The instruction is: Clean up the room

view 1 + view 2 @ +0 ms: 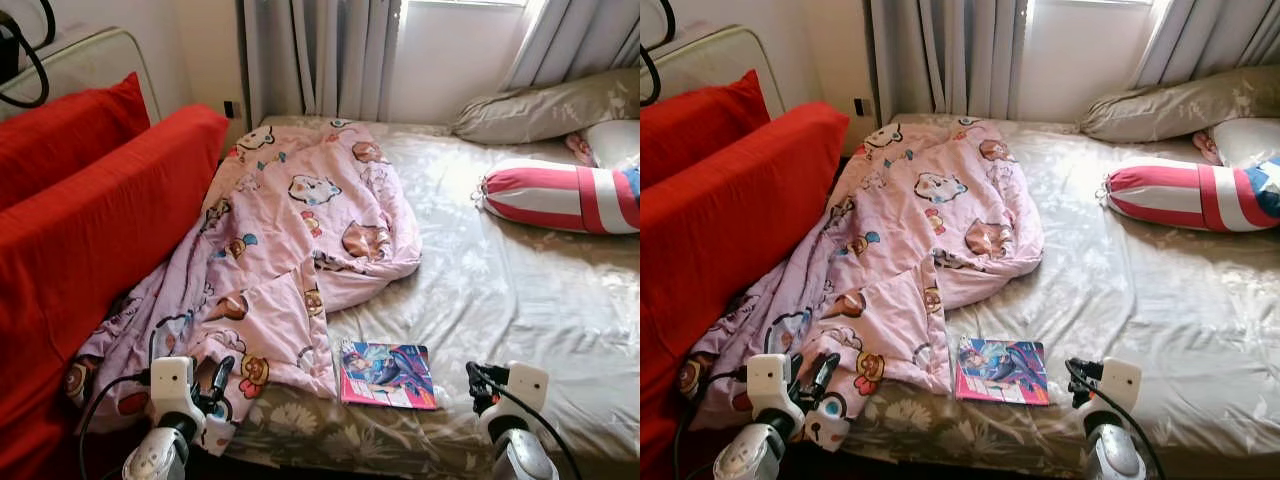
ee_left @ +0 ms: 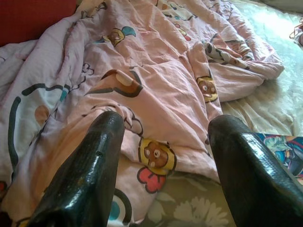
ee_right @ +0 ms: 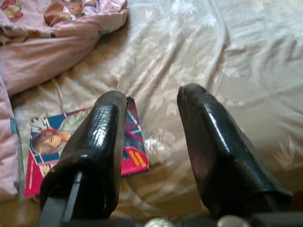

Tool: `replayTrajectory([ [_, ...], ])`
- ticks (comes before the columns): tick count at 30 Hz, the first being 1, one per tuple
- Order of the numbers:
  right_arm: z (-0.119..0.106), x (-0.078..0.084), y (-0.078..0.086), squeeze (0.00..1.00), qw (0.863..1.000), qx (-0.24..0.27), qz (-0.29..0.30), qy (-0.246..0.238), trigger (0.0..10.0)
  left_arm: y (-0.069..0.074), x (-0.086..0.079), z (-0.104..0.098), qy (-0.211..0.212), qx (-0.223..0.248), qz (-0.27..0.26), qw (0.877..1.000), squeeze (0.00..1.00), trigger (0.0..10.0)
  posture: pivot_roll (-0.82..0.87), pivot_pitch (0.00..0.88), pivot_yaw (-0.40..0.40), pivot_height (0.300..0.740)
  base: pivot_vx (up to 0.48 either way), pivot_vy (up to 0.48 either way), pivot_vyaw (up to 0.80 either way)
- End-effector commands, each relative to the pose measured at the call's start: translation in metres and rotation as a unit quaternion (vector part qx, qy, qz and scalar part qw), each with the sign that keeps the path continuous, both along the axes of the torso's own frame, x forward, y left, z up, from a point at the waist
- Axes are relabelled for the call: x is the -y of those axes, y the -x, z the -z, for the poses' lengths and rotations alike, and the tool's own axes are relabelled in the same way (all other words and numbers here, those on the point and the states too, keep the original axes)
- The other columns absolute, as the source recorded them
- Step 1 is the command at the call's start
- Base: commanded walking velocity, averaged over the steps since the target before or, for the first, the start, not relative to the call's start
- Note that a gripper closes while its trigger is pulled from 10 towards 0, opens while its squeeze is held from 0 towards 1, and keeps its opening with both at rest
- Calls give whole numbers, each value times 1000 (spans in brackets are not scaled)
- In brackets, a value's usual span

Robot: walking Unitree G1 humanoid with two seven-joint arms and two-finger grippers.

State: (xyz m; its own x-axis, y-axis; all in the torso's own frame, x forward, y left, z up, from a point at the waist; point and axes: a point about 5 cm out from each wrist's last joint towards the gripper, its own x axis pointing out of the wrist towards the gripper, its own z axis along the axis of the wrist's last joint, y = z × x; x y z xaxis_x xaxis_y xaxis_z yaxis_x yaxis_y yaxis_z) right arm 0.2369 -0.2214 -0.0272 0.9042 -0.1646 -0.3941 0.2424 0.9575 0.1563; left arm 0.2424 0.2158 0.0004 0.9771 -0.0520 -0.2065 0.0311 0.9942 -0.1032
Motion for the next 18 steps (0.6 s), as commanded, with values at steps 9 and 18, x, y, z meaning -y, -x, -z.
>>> replayTrajectory([
  [9,-1,2,-1,0,1000,2,0,-3,10000,1,2,3,-1,-14,5,1000,0,10000,110,0,-58,651,0,0,0],
  [18,-1,4,-4,0,1000,-7,2,-3,10000,2,1,4,4,-19,-1,1000,0,10000,120,0,-67,651,0,0,0],
])
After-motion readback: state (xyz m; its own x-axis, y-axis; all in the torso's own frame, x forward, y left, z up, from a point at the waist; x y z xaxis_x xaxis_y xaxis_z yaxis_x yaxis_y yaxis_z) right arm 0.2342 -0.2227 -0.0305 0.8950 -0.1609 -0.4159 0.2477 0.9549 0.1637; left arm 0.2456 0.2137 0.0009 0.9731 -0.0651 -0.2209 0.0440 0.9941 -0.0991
